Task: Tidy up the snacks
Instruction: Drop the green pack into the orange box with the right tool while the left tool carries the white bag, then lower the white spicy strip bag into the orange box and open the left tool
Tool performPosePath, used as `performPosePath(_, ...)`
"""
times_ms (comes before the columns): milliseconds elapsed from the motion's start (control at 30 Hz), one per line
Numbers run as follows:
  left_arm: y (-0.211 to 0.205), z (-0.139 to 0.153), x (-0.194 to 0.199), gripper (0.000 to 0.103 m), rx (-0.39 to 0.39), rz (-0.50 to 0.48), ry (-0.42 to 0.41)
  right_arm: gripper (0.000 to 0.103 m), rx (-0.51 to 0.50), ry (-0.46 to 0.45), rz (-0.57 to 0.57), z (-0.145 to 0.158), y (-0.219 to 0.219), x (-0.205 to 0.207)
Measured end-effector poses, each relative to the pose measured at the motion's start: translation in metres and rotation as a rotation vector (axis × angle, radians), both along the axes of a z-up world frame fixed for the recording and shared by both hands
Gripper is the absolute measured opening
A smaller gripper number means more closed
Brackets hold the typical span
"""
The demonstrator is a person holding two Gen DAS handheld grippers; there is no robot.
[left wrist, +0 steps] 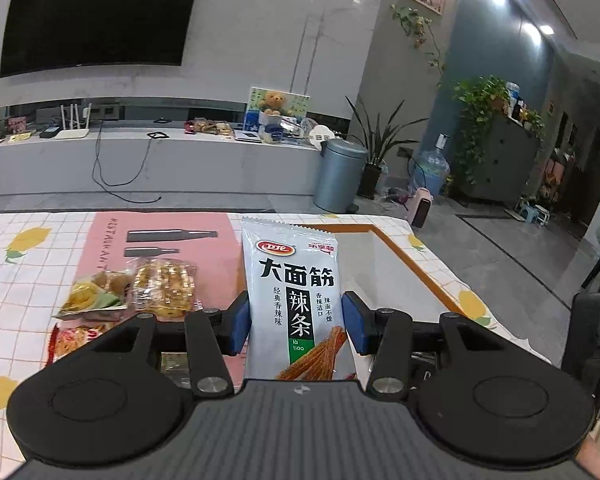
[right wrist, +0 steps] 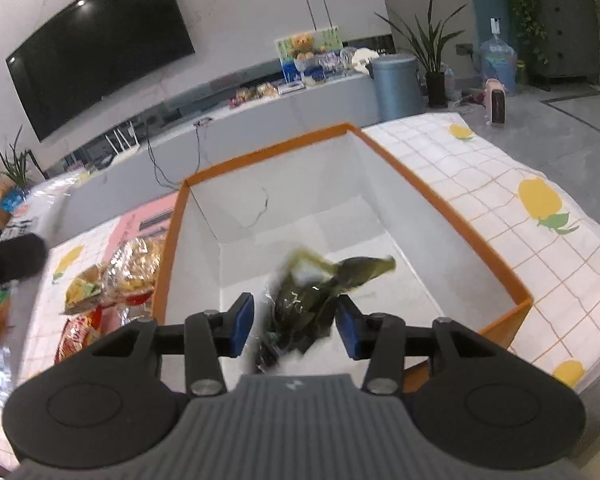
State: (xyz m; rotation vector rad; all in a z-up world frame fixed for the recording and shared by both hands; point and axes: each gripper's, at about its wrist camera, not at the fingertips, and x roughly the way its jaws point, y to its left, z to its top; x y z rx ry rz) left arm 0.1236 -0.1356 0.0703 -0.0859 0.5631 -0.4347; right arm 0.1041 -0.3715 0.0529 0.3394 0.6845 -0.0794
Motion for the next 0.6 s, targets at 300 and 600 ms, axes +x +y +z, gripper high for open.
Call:
performPosePath(300,-0.042,-0.019,0.007,0.054,-0.02,-0.032,0.085,0.068,-0.001,-0.152,-0.16,0.026,-0.027,-0.027)
performPosePath(600,-0.065,-0.041,0.02,0.055,-0.042,-0.041,0.176,0.069,0.116,-0.263,-0.397,0.036,-0.067,-0.053)
